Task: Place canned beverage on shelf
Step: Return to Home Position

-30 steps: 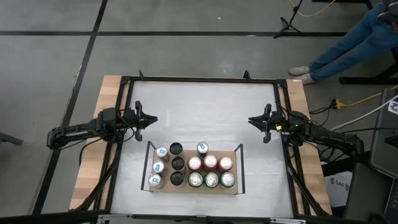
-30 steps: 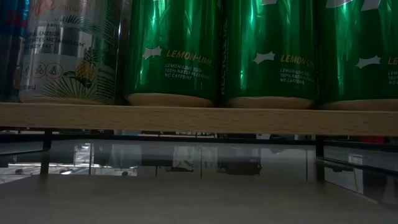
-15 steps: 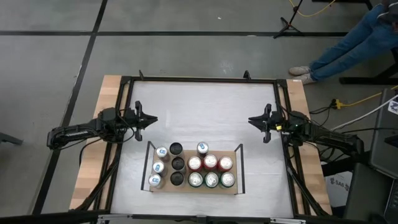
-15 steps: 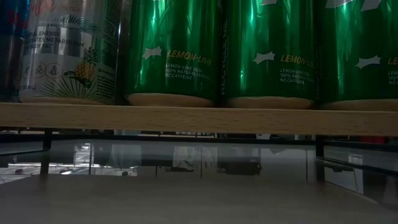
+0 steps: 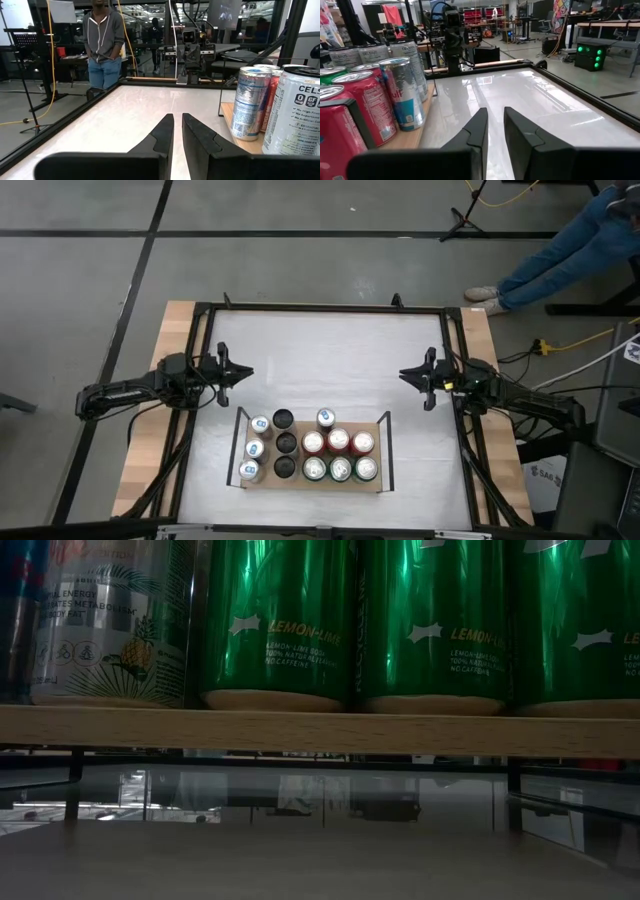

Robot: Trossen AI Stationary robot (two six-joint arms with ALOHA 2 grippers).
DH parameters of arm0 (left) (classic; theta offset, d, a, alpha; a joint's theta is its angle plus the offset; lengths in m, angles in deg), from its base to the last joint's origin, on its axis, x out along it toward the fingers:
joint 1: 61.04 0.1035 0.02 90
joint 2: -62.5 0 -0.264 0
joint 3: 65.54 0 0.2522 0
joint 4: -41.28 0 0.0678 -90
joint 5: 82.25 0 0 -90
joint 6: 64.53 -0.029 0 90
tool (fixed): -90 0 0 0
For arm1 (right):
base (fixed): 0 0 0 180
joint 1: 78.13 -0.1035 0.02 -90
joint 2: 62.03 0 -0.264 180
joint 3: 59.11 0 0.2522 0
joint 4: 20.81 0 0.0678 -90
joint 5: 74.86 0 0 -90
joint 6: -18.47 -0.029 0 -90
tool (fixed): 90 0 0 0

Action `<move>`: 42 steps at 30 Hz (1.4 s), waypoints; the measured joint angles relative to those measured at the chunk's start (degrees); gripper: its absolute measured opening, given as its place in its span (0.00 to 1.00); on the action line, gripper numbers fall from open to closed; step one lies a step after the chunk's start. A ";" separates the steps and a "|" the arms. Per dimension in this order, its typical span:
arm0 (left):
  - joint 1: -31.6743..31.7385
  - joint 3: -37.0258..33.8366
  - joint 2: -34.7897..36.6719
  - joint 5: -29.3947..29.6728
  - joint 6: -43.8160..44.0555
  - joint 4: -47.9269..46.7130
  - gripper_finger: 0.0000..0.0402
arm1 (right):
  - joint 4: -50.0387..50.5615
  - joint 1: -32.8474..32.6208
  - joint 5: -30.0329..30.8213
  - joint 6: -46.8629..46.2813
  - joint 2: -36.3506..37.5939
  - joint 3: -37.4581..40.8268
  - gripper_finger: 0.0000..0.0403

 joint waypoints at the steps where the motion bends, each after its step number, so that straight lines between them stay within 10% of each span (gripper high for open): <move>1: 0.00 0.00 0.00 0.01 0.00 0.00 0.08 | 0.01 0.00 0.00 0.40 0.00 0.00 0.13; 42: 0.02 0.00 0.00 0.01 0.00 0.00 0.08 | 0.72 0.00 5.67 4.32 -6.38 0.02 0.13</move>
